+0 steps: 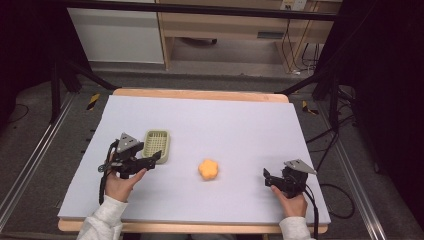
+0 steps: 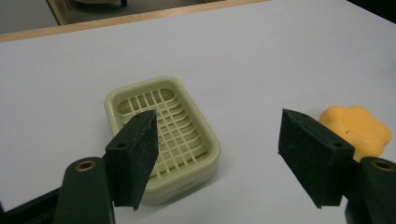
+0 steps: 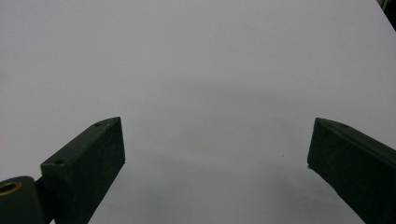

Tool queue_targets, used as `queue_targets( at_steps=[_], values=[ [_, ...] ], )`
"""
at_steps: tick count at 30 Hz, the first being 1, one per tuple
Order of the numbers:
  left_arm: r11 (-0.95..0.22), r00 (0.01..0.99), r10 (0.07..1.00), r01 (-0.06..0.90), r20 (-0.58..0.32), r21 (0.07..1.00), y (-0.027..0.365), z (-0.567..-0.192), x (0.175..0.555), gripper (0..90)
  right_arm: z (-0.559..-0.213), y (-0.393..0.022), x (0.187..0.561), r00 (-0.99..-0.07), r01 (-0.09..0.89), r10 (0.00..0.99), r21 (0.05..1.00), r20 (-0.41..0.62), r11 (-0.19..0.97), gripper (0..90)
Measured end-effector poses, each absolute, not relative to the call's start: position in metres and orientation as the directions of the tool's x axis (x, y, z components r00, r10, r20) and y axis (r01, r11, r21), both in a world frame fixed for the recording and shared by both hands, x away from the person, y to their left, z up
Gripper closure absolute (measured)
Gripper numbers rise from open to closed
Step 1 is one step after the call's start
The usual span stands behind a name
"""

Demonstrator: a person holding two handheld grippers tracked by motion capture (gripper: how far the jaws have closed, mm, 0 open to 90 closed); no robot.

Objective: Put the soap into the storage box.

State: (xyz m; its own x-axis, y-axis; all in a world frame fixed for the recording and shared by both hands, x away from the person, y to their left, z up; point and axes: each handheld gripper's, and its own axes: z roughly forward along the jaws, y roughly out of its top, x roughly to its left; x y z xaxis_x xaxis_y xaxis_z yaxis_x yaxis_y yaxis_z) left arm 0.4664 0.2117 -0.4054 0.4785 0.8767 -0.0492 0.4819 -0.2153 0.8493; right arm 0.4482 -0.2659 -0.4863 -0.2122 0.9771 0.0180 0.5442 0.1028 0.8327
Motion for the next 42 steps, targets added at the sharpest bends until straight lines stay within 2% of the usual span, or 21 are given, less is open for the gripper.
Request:
queue_targets(
  at_steps=[20,42],
  values=[
    [-0.266,0.539,0.842,0.462,-0.029,0.846,0.169,-0.399,0.475,28.5,-0.487,-0.265,0.450,-0.226,0.554,0.974,0.824,0.010,0.120,4.8],
    [-0.320,0.592,0.806,0.463,-0.019,0.827,0.149,-0.398,0.476,28.1,-0.487,-0.263,0.449,-0.224,0.554,0.975,0.823,-0.001,0.128,5.0]
  ],
)
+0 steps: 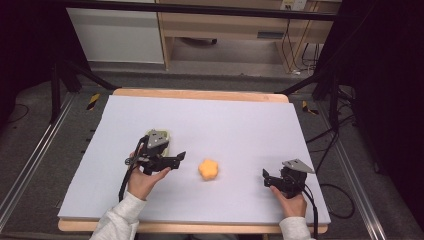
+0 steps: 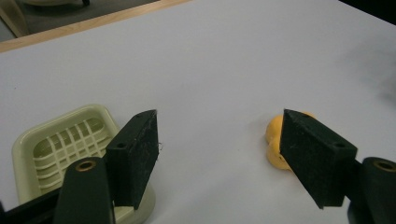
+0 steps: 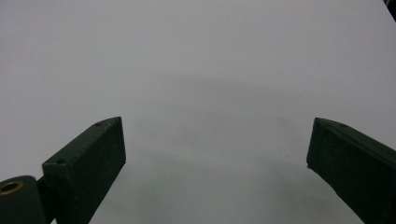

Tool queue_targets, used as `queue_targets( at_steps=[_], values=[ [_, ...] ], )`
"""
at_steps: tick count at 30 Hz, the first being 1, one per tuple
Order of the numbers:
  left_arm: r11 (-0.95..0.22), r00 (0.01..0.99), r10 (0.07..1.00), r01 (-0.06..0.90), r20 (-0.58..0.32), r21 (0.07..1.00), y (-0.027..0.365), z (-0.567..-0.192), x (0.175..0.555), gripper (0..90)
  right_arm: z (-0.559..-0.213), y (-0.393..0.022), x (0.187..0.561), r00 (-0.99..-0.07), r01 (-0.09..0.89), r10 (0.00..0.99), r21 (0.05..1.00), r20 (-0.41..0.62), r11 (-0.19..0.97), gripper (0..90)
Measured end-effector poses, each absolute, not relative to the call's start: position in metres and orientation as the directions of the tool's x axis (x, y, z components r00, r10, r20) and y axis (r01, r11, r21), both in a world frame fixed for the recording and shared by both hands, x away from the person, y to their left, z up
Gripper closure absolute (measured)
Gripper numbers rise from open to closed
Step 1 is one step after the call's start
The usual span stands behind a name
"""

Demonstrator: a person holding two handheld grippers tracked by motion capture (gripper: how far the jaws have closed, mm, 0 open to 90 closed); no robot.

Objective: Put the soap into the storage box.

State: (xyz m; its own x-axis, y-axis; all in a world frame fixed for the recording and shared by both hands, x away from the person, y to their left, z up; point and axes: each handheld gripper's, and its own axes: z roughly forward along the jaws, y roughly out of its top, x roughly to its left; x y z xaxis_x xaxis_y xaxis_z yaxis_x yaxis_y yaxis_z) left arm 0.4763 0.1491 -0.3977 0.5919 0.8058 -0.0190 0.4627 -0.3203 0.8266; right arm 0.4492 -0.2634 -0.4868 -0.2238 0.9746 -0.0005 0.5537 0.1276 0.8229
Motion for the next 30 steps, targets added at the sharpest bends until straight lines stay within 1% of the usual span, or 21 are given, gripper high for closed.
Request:
queue_targets(
  at_steps=[16,20,30],
  values=[
    [-0.368,0.639,0.769,0.465,-0.016,0.805,0.130,-0.395,0.480,27.7,-0.487,-0.263,0.450,-0.223,0.558,0.975,0.821,0.002,0.126,5.1],
    [-0.405,0.661,0.751,0.462,-0.001,0.789,0.122,-0.398,0.480,27.4,-0.487,-0.263,0.449,-0.224,0.556,0.975,0.821,0.001,0.127,5.1],
    [-0.437,0.688,0.726,0.465,-0.002,0.770,0.109,-0.402,0.480,26.1,-0.487,-0.263,0.449,-0.226,0.557,0.974,0.820,-0.001,0.130,5.3]
  ],
)
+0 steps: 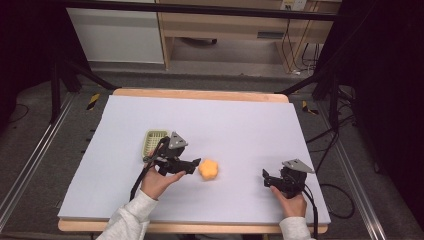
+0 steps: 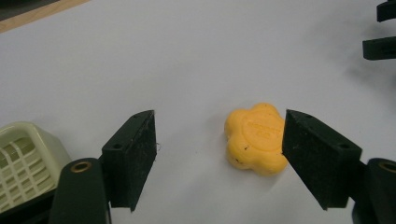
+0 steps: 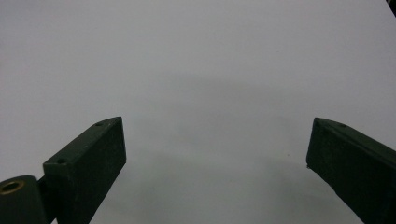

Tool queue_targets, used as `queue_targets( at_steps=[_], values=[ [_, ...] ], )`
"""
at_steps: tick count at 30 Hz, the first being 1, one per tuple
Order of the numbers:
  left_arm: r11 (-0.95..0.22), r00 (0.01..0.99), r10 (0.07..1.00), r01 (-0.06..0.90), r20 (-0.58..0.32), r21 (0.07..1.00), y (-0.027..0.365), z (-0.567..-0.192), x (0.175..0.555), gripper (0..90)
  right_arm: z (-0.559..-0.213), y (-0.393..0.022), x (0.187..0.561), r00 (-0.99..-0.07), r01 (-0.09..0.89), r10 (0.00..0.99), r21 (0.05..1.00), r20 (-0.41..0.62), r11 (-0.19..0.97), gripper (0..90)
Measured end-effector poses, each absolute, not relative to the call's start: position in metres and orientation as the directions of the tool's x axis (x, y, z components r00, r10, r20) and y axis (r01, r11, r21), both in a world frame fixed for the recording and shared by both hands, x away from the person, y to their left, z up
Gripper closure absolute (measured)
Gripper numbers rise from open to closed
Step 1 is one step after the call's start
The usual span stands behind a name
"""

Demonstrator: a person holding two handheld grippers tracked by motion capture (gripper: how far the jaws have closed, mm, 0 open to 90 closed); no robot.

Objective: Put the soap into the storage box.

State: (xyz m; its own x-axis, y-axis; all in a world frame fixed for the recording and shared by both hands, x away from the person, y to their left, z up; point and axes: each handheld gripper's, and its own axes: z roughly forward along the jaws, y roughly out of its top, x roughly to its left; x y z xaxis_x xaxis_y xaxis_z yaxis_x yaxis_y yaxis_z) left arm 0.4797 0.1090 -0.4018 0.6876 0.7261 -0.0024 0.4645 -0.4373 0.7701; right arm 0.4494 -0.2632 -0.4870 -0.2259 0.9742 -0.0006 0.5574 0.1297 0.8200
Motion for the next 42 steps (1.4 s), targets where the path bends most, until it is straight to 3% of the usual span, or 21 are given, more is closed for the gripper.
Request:
queue_targets(
  at_steps=[42],
  values=[
    [-0.546,0.752,0.659,0.486,-0.008,0.682,0.065,-0.429,0.485,21.6,-0.487,-0.263,0.450,-0.232,0.563,0.973,0.815,-0.004,0.138,5.4]
  ],
)
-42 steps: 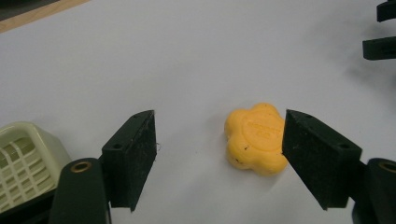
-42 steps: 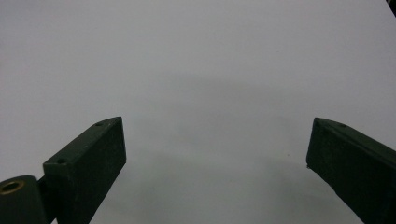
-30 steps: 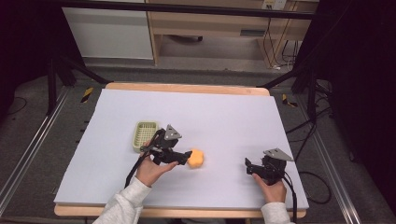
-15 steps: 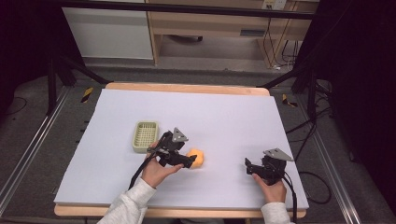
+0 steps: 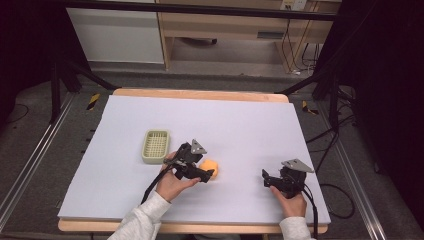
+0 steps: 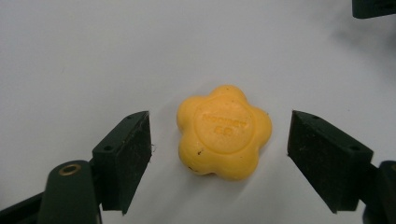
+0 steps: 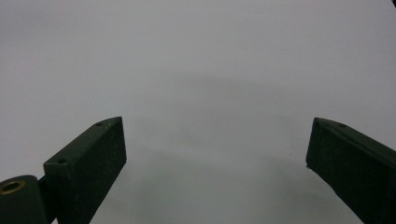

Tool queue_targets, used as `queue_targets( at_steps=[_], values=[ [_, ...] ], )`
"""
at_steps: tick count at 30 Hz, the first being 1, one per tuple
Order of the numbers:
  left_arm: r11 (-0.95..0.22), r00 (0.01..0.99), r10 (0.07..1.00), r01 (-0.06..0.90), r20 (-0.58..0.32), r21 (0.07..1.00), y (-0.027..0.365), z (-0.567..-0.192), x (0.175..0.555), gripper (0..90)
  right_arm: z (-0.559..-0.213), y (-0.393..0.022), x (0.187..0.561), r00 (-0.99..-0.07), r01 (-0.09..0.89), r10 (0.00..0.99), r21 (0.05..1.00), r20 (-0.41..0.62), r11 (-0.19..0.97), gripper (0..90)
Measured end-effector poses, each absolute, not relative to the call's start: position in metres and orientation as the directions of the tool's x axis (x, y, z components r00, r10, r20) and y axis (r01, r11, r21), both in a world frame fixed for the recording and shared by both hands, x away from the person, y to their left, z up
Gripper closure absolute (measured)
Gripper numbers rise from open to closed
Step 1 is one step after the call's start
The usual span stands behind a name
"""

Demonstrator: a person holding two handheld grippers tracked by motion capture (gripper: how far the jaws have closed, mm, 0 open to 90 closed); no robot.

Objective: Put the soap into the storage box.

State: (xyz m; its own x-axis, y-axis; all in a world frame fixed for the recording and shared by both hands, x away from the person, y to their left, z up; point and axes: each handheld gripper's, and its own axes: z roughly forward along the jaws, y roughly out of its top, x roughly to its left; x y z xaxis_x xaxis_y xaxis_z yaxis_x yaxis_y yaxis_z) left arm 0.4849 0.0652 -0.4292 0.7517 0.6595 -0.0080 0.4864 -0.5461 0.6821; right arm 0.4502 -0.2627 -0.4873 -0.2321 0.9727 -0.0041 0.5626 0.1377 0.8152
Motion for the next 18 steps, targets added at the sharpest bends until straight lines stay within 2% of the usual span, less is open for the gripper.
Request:
queue_targets(
  at_steps=[18],
  values=[
    [-0.591,0.764,0.645,0.492,0.009,0.639,0.053,-0.444,0.491,19.8,-0.487,-0.263,0.450,-0.235,0.563,0.972,0.815,-0.005,0.140,5.5]
  ],
)
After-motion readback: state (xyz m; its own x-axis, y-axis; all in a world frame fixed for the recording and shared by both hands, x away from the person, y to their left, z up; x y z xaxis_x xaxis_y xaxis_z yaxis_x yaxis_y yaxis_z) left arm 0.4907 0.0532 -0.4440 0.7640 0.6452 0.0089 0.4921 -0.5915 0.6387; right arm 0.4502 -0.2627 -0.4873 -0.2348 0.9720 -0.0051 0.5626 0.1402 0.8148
